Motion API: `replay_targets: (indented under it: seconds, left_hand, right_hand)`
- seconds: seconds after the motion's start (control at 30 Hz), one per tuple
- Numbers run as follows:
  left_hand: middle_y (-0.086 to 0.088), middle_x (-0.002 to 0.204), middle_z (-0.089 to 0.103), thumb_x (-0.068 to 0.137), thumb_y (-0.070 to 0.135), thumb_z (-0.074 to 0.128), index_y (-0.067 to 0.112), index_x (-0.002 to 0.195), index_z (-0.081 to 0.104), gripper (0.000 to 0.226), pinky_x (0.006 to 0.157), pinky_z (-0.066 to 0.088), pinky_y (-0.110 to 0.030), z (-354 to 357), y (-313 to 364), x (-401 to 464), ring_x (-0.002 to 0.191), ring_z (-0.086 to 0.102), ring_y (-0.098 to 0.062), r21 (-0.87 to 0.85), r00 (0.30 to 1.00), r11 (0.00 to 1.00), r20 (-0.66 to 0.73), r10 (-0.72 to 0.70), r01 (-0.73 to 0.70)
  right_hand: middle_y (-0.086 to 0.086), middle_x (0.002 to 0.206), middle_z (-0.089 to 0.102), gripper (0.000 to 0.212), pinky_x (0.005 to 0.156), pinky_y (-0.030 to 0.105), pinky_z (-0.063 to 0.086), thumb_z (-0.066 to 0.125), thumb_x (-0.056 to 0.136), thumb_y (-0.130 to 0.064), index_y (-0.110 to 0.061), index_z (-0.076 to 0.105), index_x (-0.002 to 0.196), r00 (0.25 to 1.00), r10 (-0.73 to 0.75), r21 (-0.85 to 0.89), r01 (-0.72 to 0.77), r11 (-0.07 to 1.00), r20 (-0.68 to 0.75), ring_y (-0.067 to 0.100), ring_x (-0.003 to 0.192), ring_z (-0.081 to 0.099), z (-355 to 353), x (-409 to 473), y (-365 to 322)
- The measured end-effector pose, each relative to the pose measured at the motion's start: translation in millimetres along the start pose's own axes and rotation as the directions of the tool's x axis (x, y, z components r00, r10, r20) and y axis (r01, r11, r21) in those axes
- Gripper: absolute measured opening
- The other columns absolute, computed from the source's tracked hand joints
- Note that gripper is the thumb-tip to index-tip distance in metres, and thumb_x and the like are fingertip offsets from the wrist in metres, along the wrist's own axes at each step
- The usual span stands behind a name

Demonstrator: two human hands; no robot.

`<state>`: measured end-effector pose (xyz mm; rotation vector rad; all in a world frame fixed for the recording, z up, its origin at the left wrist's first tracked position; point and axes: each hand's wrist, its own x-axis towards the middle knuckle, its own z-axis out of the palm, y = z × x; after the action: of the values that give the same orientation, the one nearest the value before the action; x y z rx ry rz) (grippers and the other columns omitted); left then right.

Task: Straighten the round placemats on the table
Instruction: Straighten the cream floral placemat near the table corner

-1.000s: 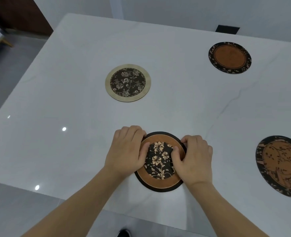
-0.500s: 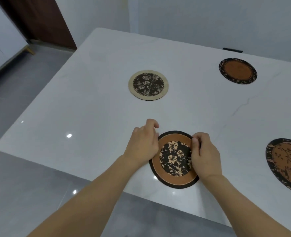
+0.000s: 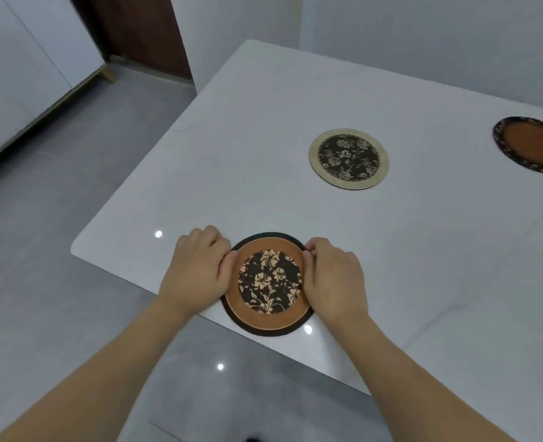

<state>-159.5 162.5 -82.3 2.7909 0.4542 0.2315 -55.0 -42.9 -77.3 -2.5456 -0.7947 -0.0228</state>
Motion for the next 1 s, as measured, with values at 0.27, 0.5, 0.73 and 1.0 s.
replay_targets:
  seconds: [0.27, 0.5, 0.73, 1.0]
  left_hand:
    - [0.001, 0.077, 0.047, 0.092, 0.028, 0.042, 0.012, 0.07, 0.054, 0.03, 0.064, 0.035, -0.036, 3.9, -1.0, 1.6, 0.068, 0.039, -0.019, 0.048, 0.999, 0.999, -0.046, 0.01, -0.008]
    - [0.003, 0.077, 0.046, 0.087, 0.025, 0.051, 0.012, 0.068, 0.056, 0.024, 0.068, 0.034, -0.035, 5.8, -2.8, 1.7, 0.07, 0.04, -0.019, -0.029, 0.999, 1.0, -0.046, -0.01, 0.009]
    - [0.003, 0.076, 0.043, 0.084, 0.023, 0.051, 0.011, 0.064, 0.053, 0.023, 0.069, 0.031, -0.034, 6.3, -2.6, 0.9, 0.069, 0.038, -0.017, -0.083, 0.998, 0.997, -0.062, -0.012, 0.007]
    - [0.005, 0.077, 0.04, 0.084, 0.022, 0.054, 0.015, 0.061, 0.046, 0.025, 0.069, 0.029, -0.032, 7.2, -2.9, -0.1, 0.069, 0.038, -0.018, -0.079, 0.996, 0.997, -0.085, -0.009, 0.002]
  right_hand:
    - [0.001, 0.078, 0.066, 0.023, 0.068, 0.03, 0.036, 0.039, 0.097, -0.026, -0.015, 0.06, 0.097, 0.998, 0.02, -0.043, -0.017, 0.999, 0.061, 0.021, 0.064, 0.056, -1.9, 2.6, -3.0]
    - [0.002, 0.074, 0.066, 0.023, 0.066, 0.034, 0.04, 0.039, 0.094, -0.024, -0.014, 0.06, 0.095, 0.998, 0.007, -0.015, -0.006, 1.0, 0.067, 0.024, 0.063, 0.056, -1.9, 4.0, -2.1]
    - [0.004, 0.073, 0.065, 0.022, 0.067, 0.033, 0.04, 0.042, 0.093, -0.022, -0.011, 0.06, 0.095, 0.998, 0.01, -0.004, -0.009, 1.0, 0.061, 0.024, 0.062, 0.054, -2.3, 1.7, -2.7]
    - [0.003, 0.07, 0.063, 0.022, 0.067, 0.031, 0.034, 0.039, 0.092, -0.023, -0.012, 0.059, 0.093, 0.998, 0.01, -0.027, -0.008, 1.0, 0.062, 0.024, 0.06, 0.051, -0.2, 1.0, -1.9]
